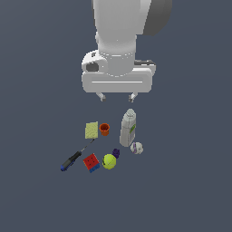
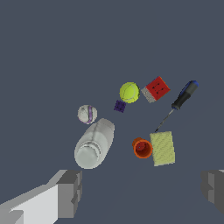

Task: Pick up a designated object from a clutter of objects.

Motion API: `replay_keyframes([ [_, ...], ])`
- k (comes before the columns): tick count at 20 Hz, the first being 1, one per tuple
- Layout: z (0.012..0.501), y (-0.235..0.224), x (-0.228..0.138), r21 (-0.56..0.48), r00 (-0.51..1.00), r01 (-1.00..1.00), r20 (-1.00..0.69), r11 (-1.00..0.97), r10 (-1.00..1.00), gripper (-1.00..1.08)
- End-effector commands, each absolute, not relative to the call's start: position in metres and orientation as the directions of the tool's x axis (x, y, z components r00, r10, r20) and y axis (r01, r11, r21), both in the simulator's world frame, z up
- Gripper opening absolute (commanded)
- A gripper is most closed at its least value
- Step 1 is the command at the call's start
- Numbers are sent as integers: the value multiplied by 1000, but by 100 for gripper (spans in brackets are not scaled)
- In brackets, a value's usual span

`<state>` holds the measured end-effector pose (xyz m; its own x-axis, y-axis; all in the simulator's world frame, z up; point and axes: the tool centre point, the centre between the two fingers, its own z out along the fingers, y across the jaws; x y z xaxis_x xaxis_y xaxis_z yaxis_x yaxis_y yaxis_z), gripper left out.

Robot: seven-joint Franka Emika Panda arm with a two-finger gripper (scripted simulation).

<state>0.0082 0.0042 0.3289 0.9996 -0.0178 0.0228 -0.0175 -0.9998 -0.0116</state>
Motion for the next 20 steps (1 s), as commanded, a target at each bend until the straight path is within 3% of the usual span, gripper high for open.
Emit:
replay_keyframes([
  [1,329,4,8,-12,1000,-18,23,-1000,-18,100],
  [20,344,-10,19,-34,996,-56,63,-998,-58,100],
])
